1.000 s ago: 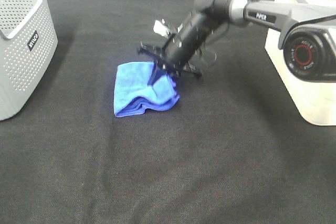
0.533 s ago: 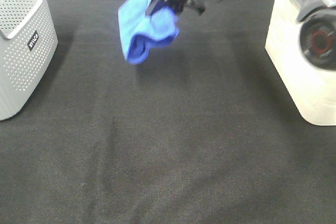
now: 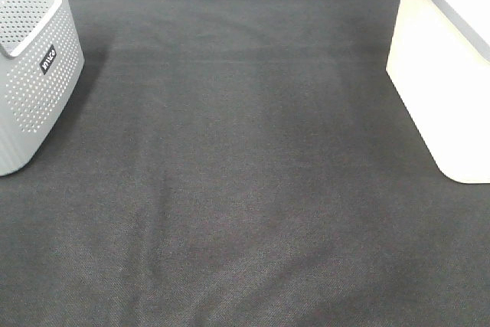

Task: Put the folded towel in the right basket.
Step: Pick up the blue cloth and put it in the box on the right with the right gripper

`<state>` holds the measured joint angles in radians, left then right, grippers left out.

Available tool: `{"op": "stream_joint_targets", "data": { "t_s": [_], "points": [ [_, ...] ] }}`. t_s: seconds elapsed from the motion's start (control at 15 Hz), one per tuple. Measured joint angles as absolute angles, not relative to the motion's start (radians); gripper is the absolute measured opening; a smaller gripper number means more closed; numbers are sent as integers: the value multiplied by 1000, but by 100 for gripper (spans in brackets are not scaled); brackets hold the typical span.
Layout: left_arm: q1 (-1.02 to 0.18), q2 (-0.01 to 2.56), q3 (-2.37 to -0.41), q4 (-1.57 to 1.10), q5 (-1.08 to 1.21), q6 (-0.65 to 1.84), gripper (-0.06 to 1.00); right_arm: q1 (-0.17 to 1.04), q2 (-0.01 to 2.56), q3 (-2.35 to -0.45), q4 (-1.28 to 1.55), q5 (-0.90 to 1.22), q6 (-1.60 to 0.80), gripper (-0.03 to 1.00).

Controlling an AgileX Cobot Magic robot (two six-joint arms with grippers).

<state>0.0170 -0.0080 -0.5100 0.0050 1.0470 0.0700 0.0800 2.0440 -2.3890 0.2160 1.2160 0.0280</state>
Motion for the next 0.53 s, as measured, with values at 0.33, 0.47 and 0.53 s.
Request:
{"op": "stream_joint_targets", "data": {
  "t_s": [0.33, 0.47, 0.53],
  "points": [
    [17, -8, -510, 5, 1047, 70, 99, -129, 1969, -2063, 101, 1224, 0, 18],
    [17, -8, -510, 6, 1047, 70, 99, -150, 1994, -2048, 84, 1226, 0, 18],
    [17, -8, -510, 6, 1047, 70, 99, -150, 1994, -2048, 84, 1226, 0, 18]
  ]
}}
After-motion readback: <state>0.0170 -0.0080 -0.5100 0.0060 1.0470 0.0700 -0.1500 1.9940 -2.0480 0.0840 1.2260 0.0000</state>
